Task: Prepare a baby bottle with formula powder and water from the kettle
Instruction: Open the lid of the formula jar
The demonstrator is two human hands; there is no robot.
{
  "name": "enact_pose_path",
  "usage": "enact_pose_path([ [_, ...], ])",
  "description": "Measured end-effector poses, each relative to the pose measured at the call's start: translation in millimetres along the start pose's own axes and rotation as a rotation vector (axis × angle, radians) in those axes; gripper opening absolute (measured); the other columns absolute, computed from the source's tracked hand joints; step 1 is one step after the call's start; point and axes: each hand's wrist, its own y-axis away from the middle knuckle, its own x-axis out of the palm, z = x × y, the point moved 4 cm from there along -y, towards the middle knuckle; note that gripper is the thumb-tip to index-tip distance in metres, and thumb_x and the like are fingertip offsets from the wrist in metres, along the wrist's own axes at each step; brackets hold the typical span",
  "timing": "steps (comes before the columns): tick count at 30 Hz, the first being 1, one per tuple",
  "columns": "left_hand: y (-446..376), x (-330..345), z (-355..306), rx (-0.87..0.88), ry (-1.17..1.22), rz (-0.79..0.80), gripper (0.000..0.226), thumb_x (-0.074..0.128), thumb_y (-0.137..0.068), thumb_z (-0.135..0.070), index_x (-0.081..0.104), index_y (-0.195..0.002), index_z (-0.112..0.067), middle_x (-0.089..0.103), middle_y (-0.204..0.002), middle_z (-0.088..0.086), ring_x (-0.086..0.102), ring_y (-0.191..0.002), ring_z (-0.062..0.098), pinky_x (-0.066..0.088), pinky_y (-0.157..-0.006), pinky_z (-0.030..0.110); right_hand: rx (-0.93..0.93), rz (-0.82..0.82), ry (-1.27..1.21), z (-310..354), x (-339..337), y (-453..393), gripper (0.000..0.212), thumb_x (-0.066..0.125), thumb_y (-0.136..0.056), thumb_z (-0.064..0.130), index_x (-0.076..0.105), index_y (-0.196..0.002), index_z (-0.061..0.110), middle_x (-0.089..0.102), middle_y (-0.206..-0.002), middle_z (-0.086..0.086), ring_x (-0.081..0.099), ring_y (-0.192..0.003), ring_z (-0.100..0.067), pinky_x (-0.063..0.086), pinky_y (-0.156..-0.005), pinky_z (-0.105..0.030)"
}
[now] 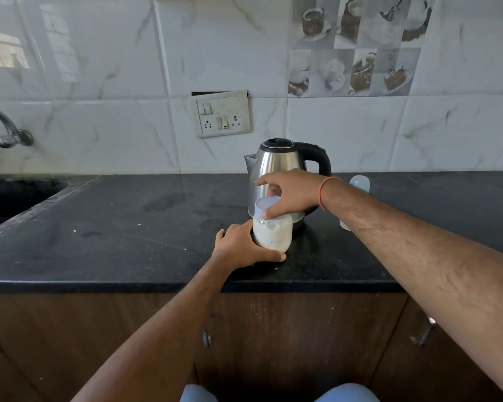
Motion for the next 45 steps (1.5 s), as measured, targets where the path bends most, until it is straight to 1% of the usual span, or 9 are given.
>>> enact_pose_path([
  [3, 0.6, -0.6, -0.4, 0.005, -0.005, 0.008, 0.102, 0.08, -0.052, -0.089, 0.053, -0.14, -0.046, 0.069, -0.13, -0.02, 0.058, -0.131, 0.015, 0.028, -0.126, 0.058, -0.03, 0.041, -0.075, 1.8, -4.4, 0.7, 0.1, 0.09, -0.084, 0.029, 0.033, -0.166, 0.04, 0.063, -0.145, 0.008, 0.058, -0.131, -0.018, 0.049, -0.113, -0.041],
  [8, 1.4, -1.0, -0.9, 0.018, -0.011, 0.004, 0.103, 0.079, -0.05, -0.09, 0.054, -0.139, -0.045, 0.069, -0.125, -0.02, 0.059, -0.129, 0.014, 0.028, -0.125, 0.056, 0.026, -0.013, 0.036, -0.9, -2.6, -1.5, 0.103, 0.081, -0.082, 0.07, 0.032, -0.167, 0.037, 0.063, -0.141, 0.0, 0.061, -0.13, -0.026, 0.053, -0.108, -0.044],
  [13, 1.0, -0.1, -0.7, 0.025, -0.013, -0.008, 0.1, 0.078, -0.048, -0.091, 0.055, -0.135, -0.048, 0.069, -0.123, -0.022, 0.059, -0.128, 0.013, 0.028, -0.125, 0.057, -0.021, 0.05, -0.079, -2.2, -4.1, 1.5, 0.103, 0.091, -0.085, 0.037, 0.029, -0.168, 0.039, 0.063, -0.146, 0.009, 0.059, -0.133, -0.019, 0.049, -0.112, -0.039],
  [18, 1.5, -0.8, -1.3, 0.016, -0.01, 0.012, 0.103, 0.079, -0.051, -0.091, 0.052, -0.14, -0.045, 0.068, -0.129, -0.019, 0.058, -0.131, 0.016, 0.028, -0.126, 0.059, 0.027, -0.026, 0.0, -1.7, -2.8, 0.8, 0.104, 0.08, -0.083, 0.07, 0.029, -0.168, 0.039, 0.062, -0.143, 0.0, 0.06, -0.124, -0.022, 0.052, -0.106, -0.043],
  [23, 2.4, -0.1, -2.2, 0.025, -0.016, -0.001, 0.102, 0.078, -0.049, -0.091, 0.053, -0.138, -0.047, 0.069, -0.127, -0.021, 0.059, -0.13, 0.015, 0.03, -0.125, 0.058, -0.025, 0.025, -0.05, 3.3, -4.3, 2.9, 0.097, 0.084, -0.089, 0.03, 0.029, -0.168, 0.04, 0.064, -0.137, 0.006, 0.062, -0.123, -0.02, 0.052, -0.106, -0.039],
  [28, 1.8, -0.3, -1.3, 0.024, -0.014, 0.001, 0.103, 0.079, -0.049, -0.091, 0.054, -0.138, -0.046, 0.069, -0.126, -0.02, 0.059, -0.129, 0.015, 0.03, -0.125, 0.058, 0.01, -0.02, 0.015, 4.3, -2.1, 1.5, 0.099, 0.079, -0.087, 0.064, 0.028, -0.168, 0.042, 0.062, -0.144, -0.002, 0.06, -0.121, -0.023, 0.05, -0.098, -0.039],
  [34, 2.7, -0.7, -1.6, 0.028, -0.012, -0.008, 0.101, 0.079, -0.049, -0.09, 0.054, -0.137, -0.047, 0.069, -0.125, -0.022, 0.059, -0.128, 0.013, 0.031, -0.124, 0.056, -0.017, 0.047, -0.065, 3.3, -1.4, 2.6, 0.097, 0.083, -0.089, 0.028, 0.028, -0.168, 0.041, 0.058, -0.151, 0.007, 0.056, -0.133, -0.019, 0.048, -0.107, -0.037],
  [40, 3.0, -1.7, -2.7, 0.024, -0.015, 0.001, 0.103, 0.079, -0.049, -0.09, 0.054, -0.139, -0.045, 0.067, -0.122, -0.023, 0.059, -0.129, 0.014, 0.03, -0.125, 0.056, 0.039, -0.045, 0.041, 1.5, -2.4, -0.1, 0.099, 0.079, -0.085, 0.064, 0.03, -0.167, 0.04, 0.06, -0.146, -0.003, 0.061, -0.126, -0.026, 0.055, -0.105, -0.047],
  [45, 1.8, -0.5, -1.2, 0.026, -0.009, -0.011, 0.103, 0.078, -0.047, -0.092, 0.055, -0.137, -0.047, 0.068, -0.123, -0.023, 0.059, -0.128, 0.013, 0.031, -0.124, 0.055, -0.011, 0.018, -0.036, 5.1, -5.0, 3.8, 0.094, 0.084, -0.089, 0.036, 0.031, -0.166, 0.041, 0.061, -0.143, 0.007, 0.059, -0.128, -0.02, 0.051, -0.104, -0.037],
])
